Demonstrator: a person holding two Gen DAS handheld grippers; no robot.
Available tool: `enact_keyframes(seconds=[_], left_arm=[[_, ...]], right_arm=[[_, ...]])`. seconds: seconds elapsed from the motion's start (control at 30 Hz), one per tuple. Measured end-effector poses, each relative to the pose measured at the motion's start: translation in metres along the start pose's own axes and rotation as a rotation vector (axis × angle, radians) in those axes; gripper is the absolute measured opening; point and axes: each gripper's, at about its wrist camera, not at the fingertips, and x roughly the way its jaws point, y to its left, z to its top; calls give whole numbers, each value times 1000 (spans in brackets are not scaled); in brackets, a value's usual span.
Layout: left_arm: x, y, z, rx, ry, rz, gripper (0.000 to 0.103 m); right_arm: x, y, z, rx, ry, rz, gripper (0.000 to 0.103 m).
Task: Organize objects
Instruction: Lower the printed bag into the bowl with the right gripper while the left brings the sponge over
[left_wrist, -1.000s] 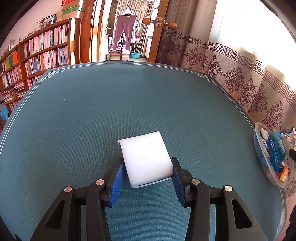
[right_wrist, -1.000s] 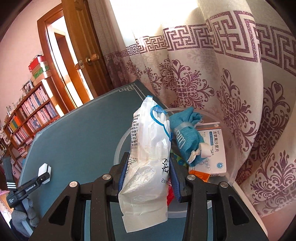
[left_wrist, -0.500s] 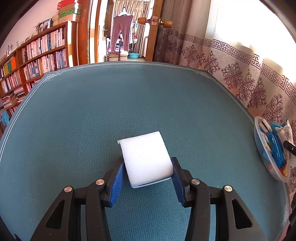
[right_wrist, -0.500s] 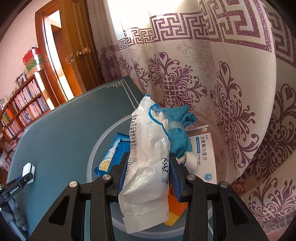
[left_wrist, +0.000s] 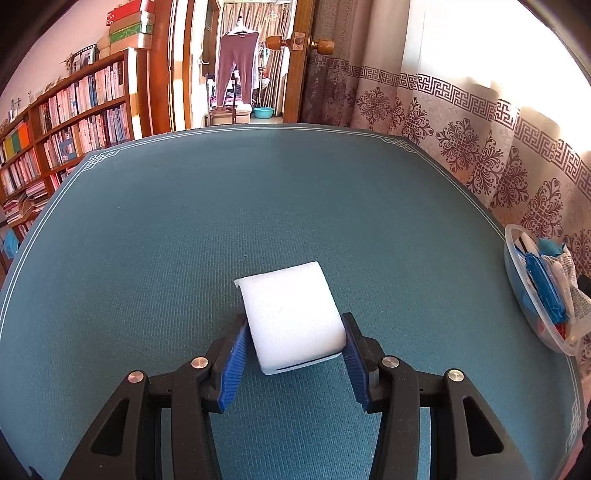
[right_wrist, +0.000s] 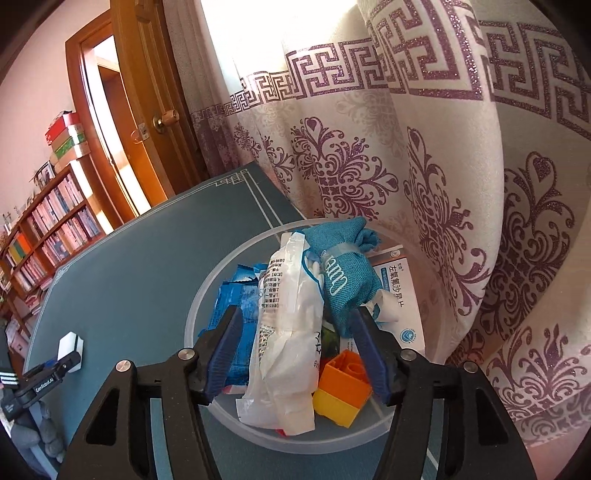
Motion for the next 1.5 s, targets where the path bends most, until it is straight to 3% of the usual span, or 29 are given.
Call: enact_keyframes(seconds=[0.2,0.43,1.03,1.43,1.5], left_arm=[[-2,-17,0,26,14,-19,51],[-1,-58,3,74,43,-101,51],[17,-208,63,285,52,-272,51],[53,-280,79,428,59,-288,52],[59,-286,81,438,58,-299,57]], right_arm=[[-16,-4,-9,9,-26,-3,62],[-41,0,-25,-23,-102,-42,63],[-46,6,-63,-71,-192,-24,64],[-61,11,-74,-117,-269,-18,64],[-60,8,-74,-109,-265,-18,64]])
